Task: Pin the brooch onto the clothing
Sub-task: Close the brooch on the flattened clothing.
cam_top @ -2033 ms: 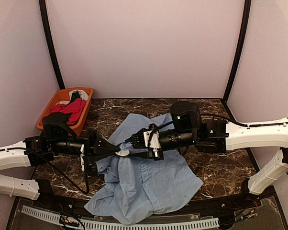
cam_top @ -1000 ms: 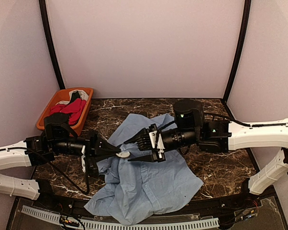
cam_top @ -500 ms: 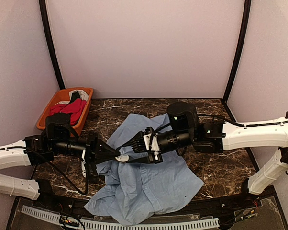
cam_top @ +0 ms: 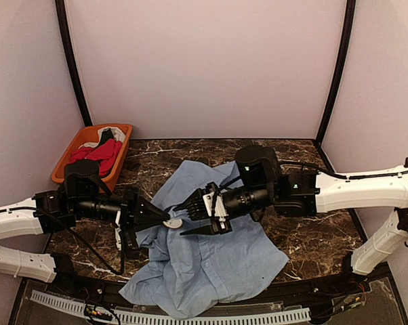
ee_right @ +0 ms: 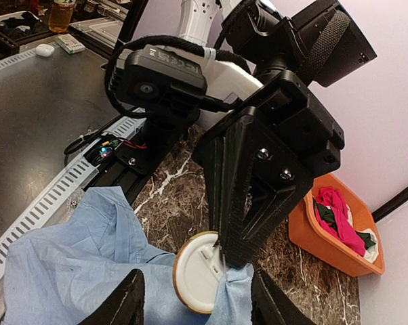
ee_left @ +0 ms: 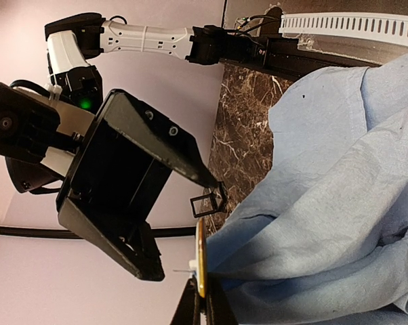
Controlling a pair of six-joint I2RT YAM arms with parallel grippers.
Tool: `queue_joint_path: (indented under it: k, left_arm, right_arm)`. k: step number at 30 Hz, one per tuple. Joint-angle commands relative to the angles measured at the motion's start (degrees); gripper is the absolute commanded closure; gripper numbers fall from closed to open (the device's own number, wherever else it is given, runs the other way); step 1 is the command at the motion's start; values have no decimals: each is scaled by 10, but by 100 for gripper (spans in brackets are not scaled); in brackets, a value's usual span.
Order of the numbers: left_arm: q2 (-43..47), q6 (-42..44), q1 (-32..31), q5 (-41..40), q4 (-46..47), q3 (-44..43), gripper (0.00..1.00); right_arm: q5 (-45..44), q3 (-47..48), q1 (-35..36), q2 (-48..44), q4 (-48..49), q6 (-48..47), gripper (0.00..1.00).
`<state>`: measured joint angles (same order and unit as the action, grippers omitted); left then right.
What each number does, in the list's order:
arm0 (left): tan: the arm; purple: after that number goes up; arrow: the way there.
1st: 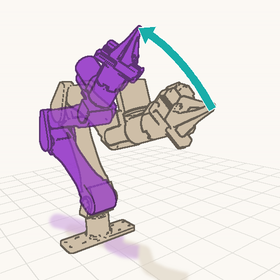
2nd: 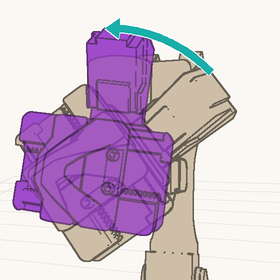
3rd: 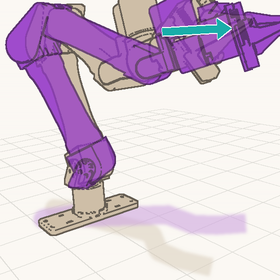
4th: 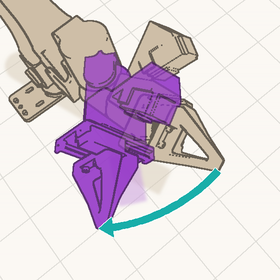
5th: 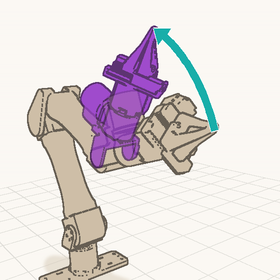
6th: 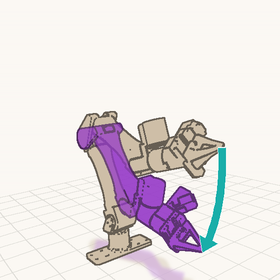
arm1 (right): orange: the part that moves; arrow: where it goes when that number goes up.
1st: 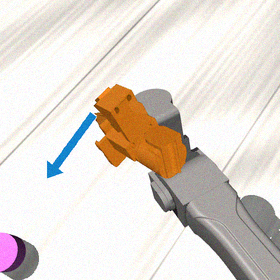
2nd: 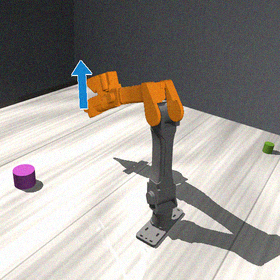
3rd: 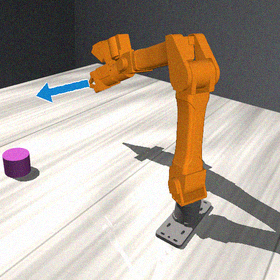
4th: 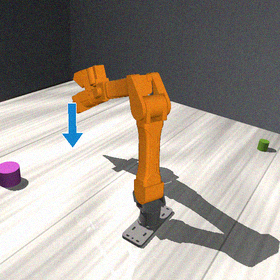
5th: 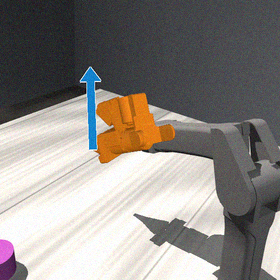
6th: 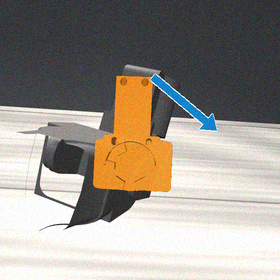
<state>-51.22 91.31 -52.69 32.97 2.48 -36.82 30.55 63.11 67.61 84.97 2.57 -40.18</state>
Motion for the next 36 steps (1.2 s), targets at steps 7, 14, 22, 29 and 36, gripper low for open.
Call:
queue_joint_path:
  k: [7,14,22,29,36]
  left_arm:
    - [10,-7,-4,10,3,-2,99]
    - [12,-15,-5,12,12,1,99]
    - [12,-25,-5,13,25,6,99]
    - [12,-30,-5,11,31,7,99]
    - [11,-31,-5,9,33,8,99]
  right_arm:
    - [-42,19,13,21,12,-12,57]
    - [-45,17,14,19,17,-12,72]
    - [-55,8,21,13,30,-23,75]
    - [-83,7,35,16,22,-49,75]
    - [-83,2,37,7,26,-47,75]
